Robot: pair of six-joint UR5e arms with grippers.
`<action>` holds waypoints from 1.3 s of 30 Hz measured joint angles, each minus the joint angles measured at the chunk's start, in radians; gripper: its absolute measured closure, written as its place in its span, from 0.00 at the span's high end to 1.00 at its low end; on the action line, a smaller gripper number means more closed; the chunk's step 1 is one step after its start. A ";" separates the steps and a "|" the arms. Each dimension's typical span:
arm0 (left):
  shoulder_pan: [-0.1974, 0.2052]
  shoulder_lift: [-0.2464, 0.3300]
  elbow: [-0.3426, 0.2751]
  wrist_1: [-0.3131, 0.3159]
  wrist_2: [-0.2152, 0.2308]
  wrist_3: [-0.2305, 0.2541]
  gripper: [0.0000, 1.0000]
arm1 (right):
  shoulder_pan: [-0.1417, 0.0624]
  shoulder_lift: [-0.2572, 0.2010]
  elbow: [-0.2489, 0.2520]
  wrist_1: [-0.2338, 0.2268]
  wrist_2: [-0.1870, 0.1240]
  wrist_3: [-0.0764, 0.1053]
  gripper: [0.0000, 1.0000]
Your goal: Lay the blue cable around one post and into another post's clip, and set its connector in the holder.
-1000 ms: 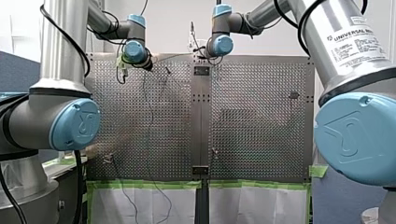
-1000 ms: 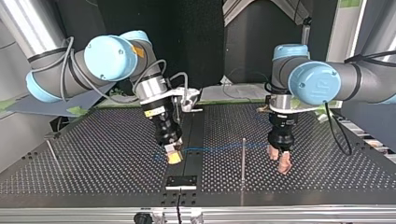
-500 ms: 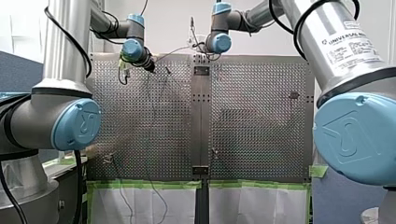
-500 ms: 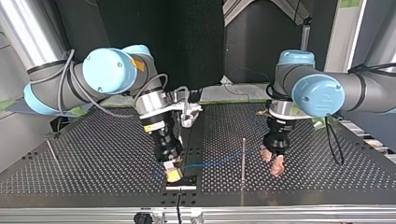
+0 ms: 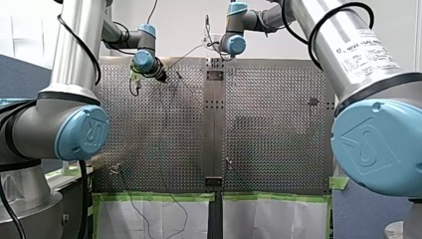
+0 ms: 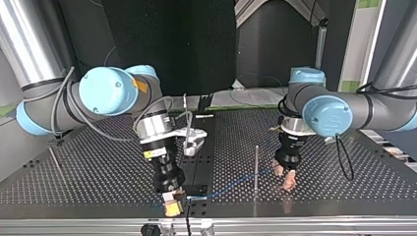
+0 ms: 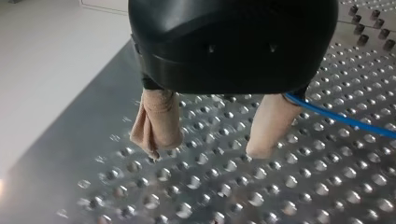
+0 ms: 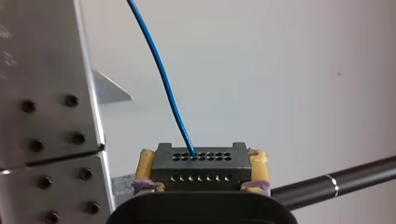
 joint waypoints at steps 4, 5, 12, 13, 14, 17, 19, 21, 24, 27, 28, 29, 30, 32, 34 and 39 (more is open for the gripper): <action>-0.007 -0.027 0.001 -0.010 -0.002 0.015 1.00 | -0.011 0.019 -0.036 0.019 0.014 -0.004 0.00; -0.009 -0.033 0.001 -0.013 -0.003 0.020 1.00 | -0.014 0.023 -0.041 0.026 0.018 -0.007 0.00; -0.024 -0.050 0.001 -0.031 -0.023 0.033 1.00 | -0.028 0.053 -0.048 0.078 0.050 -0.044 0.00; -0.027 -0.050 0.001 -0.033 -0.025 0.034 1.00 | -0.029 0.058 -0.044 0.087 0.059 -0.050 0.00; -0.029 -0.050 0.001 -0.036 -0.026 0.034 1.00 | -0.030 0.061 -0.039 0.095 0.066 -0.052 0.00; -0.037 -0.050 0.001 -0.044 -0.028 0.036 1.00 | -0.034 0.065 -0.017 0.114 0.085 -0.051 0.00; -0.043 -0.050 0.001 -0.047 -0.029 0.037 1.00 | -0.036 0.065 0.002 0.110 0.092 -0.045 0.00; -0.045 -0.050 0.001 -0.048 -0.030 0.038 1.00 | -0.037 0.065 0.020 0.099 0.098 -0.041 0.00; -0.047 -0.050 0.001 -0.049 -0.030 0.038 1.00 | -0.036 0.064 0.047 0.075 0.106 -0.030 0.00; -0.047 -0.050 0.001 -0.046 -0.037 0.030 1.00 | -0.033 0.065 0.072 0.052 0.106 -0.014 0.00; -0.047 -0.050 0.001 -0.045 -0.039 0.027 1.00 | -0.033 0.065 0.080 0.043 0.104 -0.006 0.00; -0.048 -0.050 0.001 -0.044 -0.041 0.023 1.00 | -0.034 0.065 0.087 0.036 0.102 0.000 0.00; -0.049 -0.050 0.001 -0.043 -0.043 0.019 1.00 | -0.036 0.066 0.095 0.029 0.099 0.007 0.00; -0.050 -0.050 0.001 -0.041 -0.045 0.011 1.00 | -0.041 0.067 0.113 0.010 0.095 0.026 0.00; -0.053 -0.050 0.000 -0.036 -0.045 -0.003 1.00 | -0.049 0.069 0.133 -0.010 0.095 0.045 0.00; -0.058 -0.050 -0.001 -0.028 -0.056 -0.034 1.00 | -0.079 0.076 0.176 -0.053 0.093 0.088 0.00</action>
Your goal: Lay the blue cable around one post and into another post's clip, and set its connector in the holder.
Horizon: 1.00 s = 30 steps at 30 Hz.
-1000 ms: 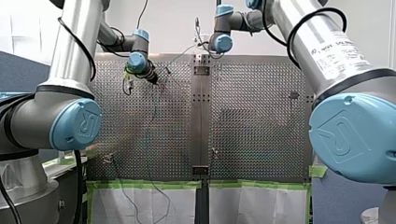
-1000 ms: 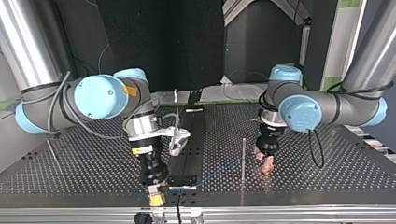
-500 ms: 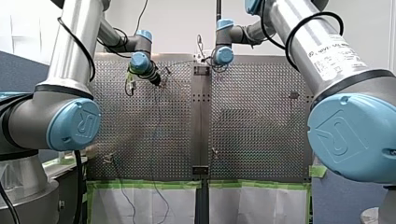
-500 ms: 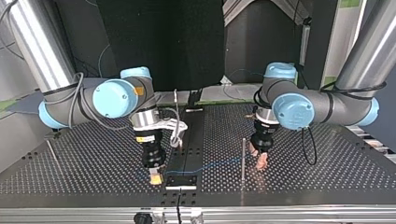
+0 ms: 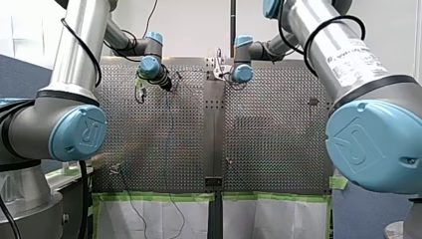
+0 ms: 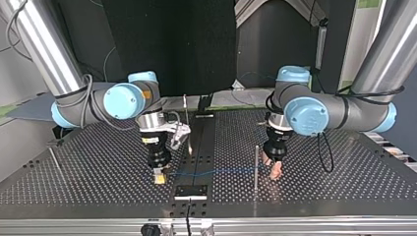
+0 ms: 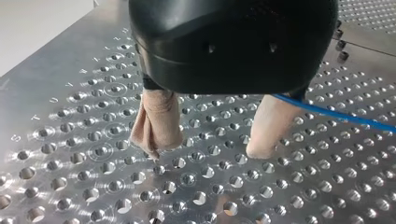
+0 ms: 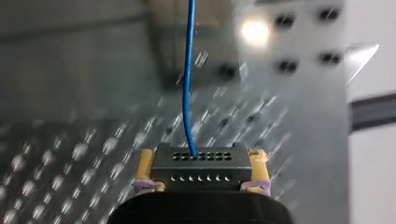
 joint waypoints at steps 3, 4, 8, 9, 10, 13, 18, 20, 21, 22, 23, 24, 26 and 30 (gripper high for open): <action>-0.003 0.000 0.000 0.001 -0.017 -0.007 1.00 | -0.025 0.006 0.027 -0.027 -0.005 0.027 0.00; -0.003 0.000 0.000 0.001 -0.022 -0.009 1.00 | -0.035 0.007 0.037 -0.037 -0.008 0.037 0.00; -0.008 0.000 0.000 0.005 -0.031 -0.020 1.00 | -0.067 0.023 0.069 -0.069 -0.030 0.060 0.00; -0.010 0.000 0.000 0.006 -0.032 -0.023 1.00 | -0.075 0.029 0.077 -0.077 -0.037 0.061 0.00; -0.011 0.001 0.000 0.006 -0.032 -0.024 1.00 | -0.086 0.038 0.088 -0.088 -0.047 0.060 0.00; -0.017 0.001 0.000 0.008 -0.033 -0.028 1.00 | -0.110 0.062 0.113 -0.113 -0.071 0.055 0.00; -0.031 0.002 0.000 0.022 -0.033 -0.036 1.00 | -0.143 0.101 0.152 -0.152 -0.091 0.041 0.00; -0.037 0.002 0.000 0.033 -0.033 -0.045 1.00 | -0.146 0.118 0.169 -0.169 -0.091 0.029 0.00; -0.041 0.002 0.000 0.041 -0.033 -0.051 1.00 | -0.146 0.126 0.177 -0.177 -0.090 0.025 0.00; -0.044 0.001 0.000 0.047 -0.034 -0.055 1.00 | -0.146 0.137 0.188 -0.188 -0.088 0.020 0.00; -0.047 0.001 0.000 0.052 -0.035 -0.058 1.00 | -0.145 0.146 0.197 -0.197 -0.085 0.018 0.00; -0.049 0.002 0.000 0.057 -0.038 -0.061 1.00 | -0.145 0.155 0.207 -0.206 -0.080 0.016 0.00; -0.052 0.002 0.000 0.062 -0.046 -0.063 1.00 | -0.144 0.178 0.230 -0.229 -0.068 0.014 0.00; -0.056 0.001 0.000 0.064 -0.056 -0.065 1.00 | -0.143 0.219 0.271 -0.270 -0.050 0.014 0.00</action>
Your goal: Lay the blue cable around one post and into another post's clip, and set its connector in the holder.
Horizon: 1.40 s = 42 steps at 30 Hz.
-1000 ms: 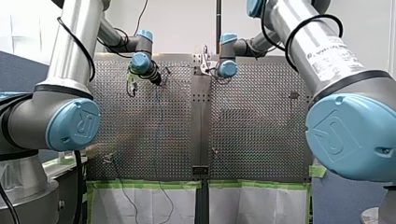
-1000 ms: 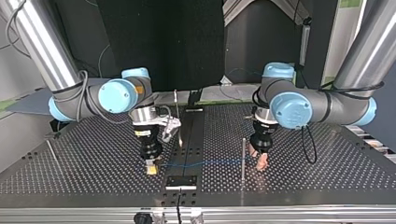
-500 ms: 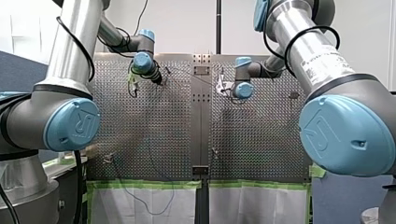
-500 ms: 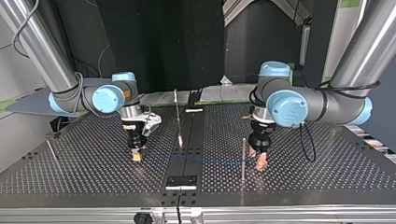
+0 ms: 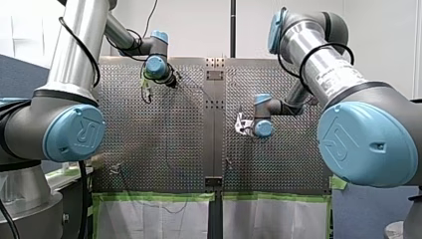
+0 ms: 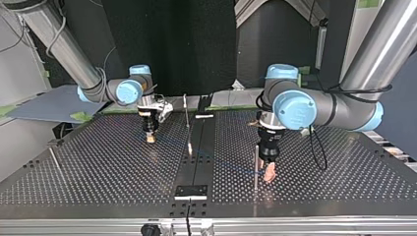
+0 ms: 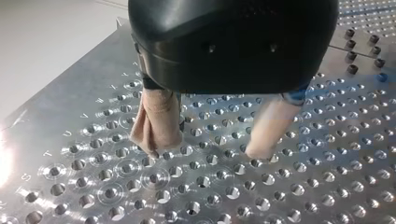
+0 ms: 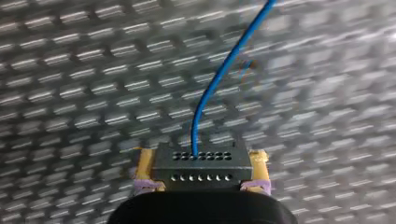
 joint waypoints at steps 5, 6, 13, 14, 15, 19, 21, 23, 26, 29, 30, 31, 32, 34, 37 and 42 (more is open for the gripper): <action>-0.001 0.000 0.000 0.000 -0.004 -0.001 1.00 | -0.002 0.044 0.044 -0.044 0.013 0.010 0.00; -0.001 0.000 0.000 -0.001 -0.008 -0.001 1.00 | -0.003 0.051 0.051 -0.051 0.017 0.010 0.00; -0.002 0.000 0.000 -0.003 -0.053 -0.001 1.00 | -0.010 0.114 0.114 -0.114 0.042 0.026 0.00; -0.002 0.000 0.000 -0.003 -0.058 -0.001 1.00 | -0.011 0.122 0.122 -0.122 0.042 0.031 0.00; -0.002 0.000 0.000 -0.003 -0.062 -0.001 1.00 | -0.012 0.131 0.131 -0.131 0.042 0.035 0.00; -0.003 0.000 0.000 -0.003 -0.069 -0.001 1.00 | -0.020 0.170 0.170 -0.170 0.043 0.044 0.00; -0.003 0.000 0.000 -0.003 -0.071 -0.001 1.00 | -0.024 0.187 0.187 -0.187 0.043 0.045 0.00; -0.003 0.000 0.000 -0.003 -0.071 -0.001 1.00 | -0.031 0.204 0.204 -0.204 0.043 0.046 0.00; -0.003 0.000 -0.001 -0.003 -0.073 -0.001 1.00 | -0.041 0.229 0.229 -0.229 0.042 0.046 0.00; -0.003 0.000 -0.004 -0.001 -0.078 -0.001 1.00 | -0.051 0.253 0.253 -0.253 0.037 0.047 0.00; -0.003 0.000 -0.004 -0.001 -0.079 -0.002 1.00 | -0.053 0.260 0.260 -0.260 0.036 0.047 0.00; -0.003 0.000 -0.004 -0.001 -0.079 -0.002 1.00 | -0.057 0.270 0.270 -0.270 0.034 0.046 0.00; -0.003 0.000 -0.004 0.000 -0.079 -0.002 1.00 | -0.060 0.278 0.278 -0.278 0.033 0.045 0.00; -0.003 0.000 -0.005 0.001 -0.079 -0.002 1.00 | -0.065 0.294 0.294 -0.294 0.031 0.040 0.00; -0.003 0.000 -0.005 0.003 -0.078 -0.005 1.00 | -0.071 0.315 0.315 -0.315 0.027 0.031 0.00; -0.003 0.000 -0.005 0.004 -0.076 -0.008 1.00 | -0.082 0.350 0.330 -0.350 0.018 0.024 0.00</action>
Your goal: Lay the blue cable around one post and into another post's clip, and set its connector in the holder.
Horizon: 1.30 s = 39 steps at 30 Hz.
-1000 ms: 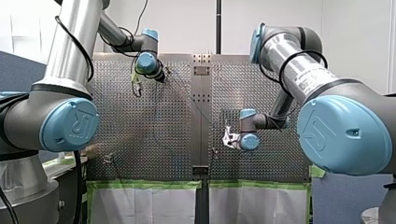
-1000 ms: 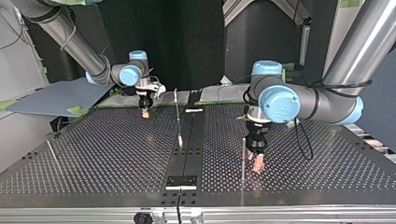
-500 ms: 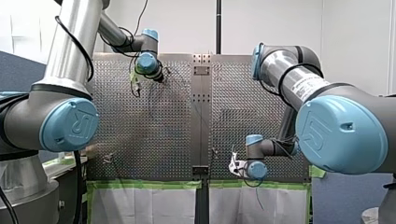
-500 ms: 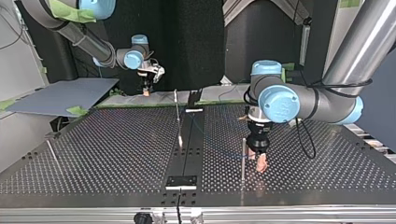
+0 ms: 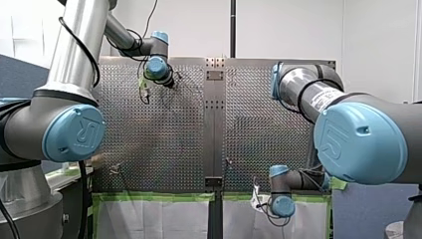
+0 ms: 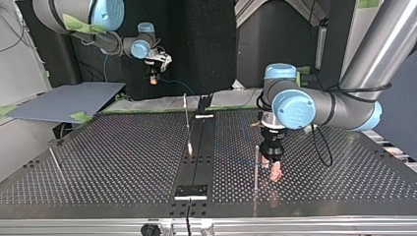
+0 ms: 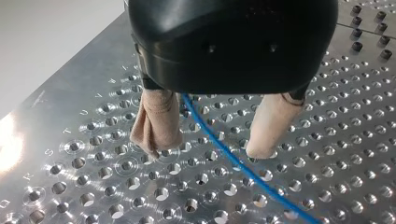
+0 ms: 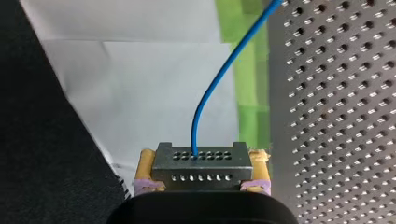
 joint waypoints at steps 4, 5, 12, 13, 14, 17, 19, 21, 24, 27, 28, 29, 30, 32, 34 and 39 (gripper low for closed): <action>0.000 0.000 0.000 0.000 0.000 0.000 1.00 | -0.007 0.033 -0.006 -0.033 -0.009 0.000 0.00; 0.000 0.000 0.000 0.000 0.000 0.000 1.00 | -0.008 0.040 -0.007 -0.040 -0.010 -0.001 0.00; 0.000 0.000 -0.001 0.000 -0.003 0.000 1.00 | -0.014 0.102 -0.018 -0.102 -0.014 -0.003 0.00; 0.000 0.000 -0.001 0.000 -0.003 0.000 1.00 | -0.015 0.113 -0.023 -0.113 -0.015 -0.003 0.00; 0.000 0.000 -0.001 0.000 -0.003 -0.001 1.00 | -0.015 0.121 -0.028 -0.121 -0.015 -0.003 0.00; 0.000 0.000 -0.001 0.000 -0.003 -0.001 1.00 | -0.017 0.150 -0.045 -0.150 -0.015 -0.004 0.00; 0.000 0.000 -0.001 0.000 -0.003 -0.001 1.00 | -0.020 0.169 -0.051 -0.169 -0.015 -0.006 0.00; 0.000 0.000 -0.001 0.000 -0.003 -0.001 1.00 | -0.023 0.184 -0.054 -0.184 -0.015 -0.012 0.00; 0.000 0.000 -0.001 0.000 -0.004 -0.002 1.00 | -0.030 0.208 -0.055 -0.208 -0.016 -0.025 0.00; 0.000 0.000 -0.001 0.000 -0.004 -0.002 1.00 | -0.037 0.233 -0.054 -0.233 -0.024 -0.039 0.00; 0.000 0.000 -0.001 0.000 -0.004 -0.002 1.00 | -0.041 0.242 -0.051 -0.242 -0.030 -0.043 0.00; 0.000 0.000 -0.001 0.000 -0.004 -0.002 1.00 | -0.044 0.249 -0.047 -0.250 -0.036 -0.045 0.00; 0.000 0.000 -0.001 0.000 -0.004 -0.002 1.00 | -0.047 0.257 -0.042 -0.257 -0.042 -0.046 0.00; 0.000 0.000 -0.001 0.000 -0.004 -0.002 1.00 | -0.056 0.277 -0.026 -0.277 -0.060 -0.048 0.00; 0.000 0.000 -0.001 0.000 -0.004 -0.003 1.00 | -0.064 0.297 -0.006 -0.297 -0.081 -0.048 0.00; 0.000 0.000 -0.001 0.000 -0.002 -0.007 1.00 | -0.078 0.341 0.037 -0.341 -0.120 -0.049 0.00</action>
